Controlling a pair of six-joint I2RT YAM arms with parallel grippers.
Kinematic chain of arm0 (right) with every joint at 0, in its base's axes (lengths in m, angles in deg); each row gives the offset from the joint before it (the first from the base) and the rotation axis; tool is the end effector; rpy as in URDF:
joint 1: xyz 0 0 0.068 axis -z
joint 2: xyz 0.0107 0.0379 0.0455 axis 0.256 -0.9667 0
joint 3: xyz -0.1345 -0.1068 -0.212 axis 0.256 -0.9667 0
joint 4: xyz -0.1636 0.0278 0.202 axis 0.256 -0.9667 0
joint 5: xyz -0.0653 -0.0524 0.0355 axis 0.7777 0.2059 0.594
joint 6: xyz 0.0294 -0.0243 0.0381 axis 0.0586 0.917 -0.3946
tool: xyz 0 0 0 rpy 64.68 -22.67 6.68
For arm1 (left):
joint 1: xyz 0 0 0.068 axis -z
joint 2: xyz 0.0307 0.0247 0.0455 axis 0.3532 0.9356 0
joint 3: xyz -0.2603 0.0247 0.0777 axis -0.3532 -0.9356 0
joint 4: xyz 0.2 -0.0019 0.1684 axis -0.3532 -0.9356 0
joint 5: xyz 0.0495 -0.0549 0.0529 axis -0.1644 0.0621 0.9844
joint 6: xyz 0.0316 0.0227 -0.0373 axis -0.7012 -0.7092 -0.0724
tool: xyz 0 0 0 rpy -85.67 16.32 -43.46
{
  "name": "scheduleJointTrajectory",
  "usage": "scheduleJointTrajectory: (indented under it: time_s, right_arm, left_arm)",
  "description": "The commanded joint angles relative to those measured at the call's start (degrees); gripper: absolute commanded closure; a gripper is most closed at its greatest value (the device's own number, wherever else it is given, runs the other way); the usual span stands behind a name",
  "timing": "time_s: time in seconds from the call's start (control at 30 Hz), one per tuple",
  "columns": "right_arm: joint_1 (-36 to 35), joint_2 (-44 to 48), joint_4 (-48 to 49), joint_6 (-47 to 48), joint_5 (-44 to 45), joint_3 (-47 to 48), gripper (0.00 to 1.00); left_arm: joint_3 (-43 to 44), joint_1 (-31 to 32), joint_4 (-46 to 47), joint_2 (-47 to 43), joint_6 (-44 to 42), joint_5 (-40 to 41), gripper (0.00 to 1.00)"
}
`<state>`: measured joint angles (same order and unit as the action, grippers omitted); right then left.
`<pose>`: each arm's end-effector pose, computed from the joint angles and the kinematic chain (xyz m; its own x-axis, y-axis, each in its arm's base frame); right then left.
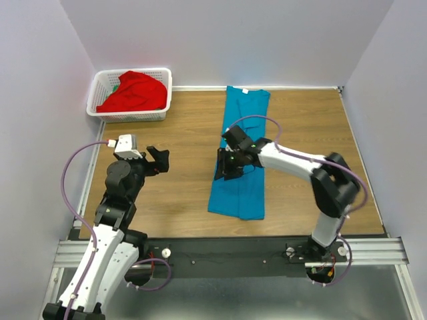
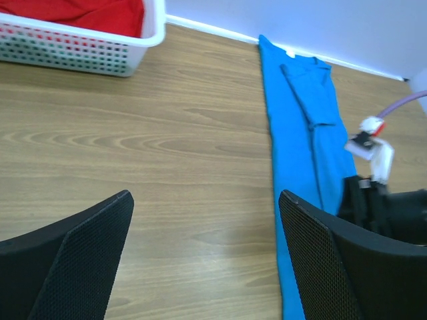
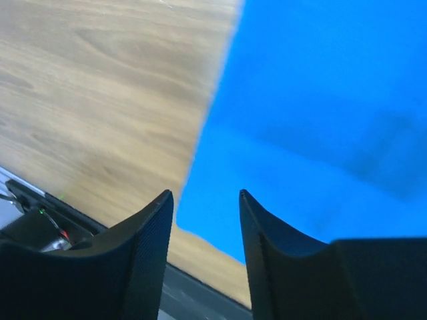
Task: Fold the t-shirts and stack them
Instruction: Fold the tshirt
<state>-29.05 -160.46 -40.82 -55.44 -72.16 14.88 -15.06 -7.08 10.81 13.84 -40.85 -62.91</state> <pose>0.2767 0.2759 0.1904 -0.9608 -0.0509 -0.2724 -0.1751 0.8735 0.4542 0.1442 -0.0330 0.2908 -0.1989 -0.3625 -0.9105 0.1191 0.9133 -0.3895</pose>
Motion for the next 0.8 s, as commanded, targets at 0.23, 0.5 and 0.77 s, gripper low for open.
scheduleJointTrajectory:
  time_s: [0.23,0.5,0.77]
  right_arm:
    - [6.17,30.39,-14.70,-0.20,14.00,-25.07,0.41]
    - [6.61,34.27,-12.95,-2.57,9.51,-34.13,0.43]
    - [6.70,30.41,-8.03,-1.78,4.59,-36.33,0.49]
  left_arm:
    - [4.17,1.16,-7.82,9.72,4.22,-16.99,0.10]
    - [6.01,16.34,-13.80,18.95,9.49,-15.86,0.20]
    - [10.93,25.49,-19.78,33.10,10.99,-11.12,0.23]
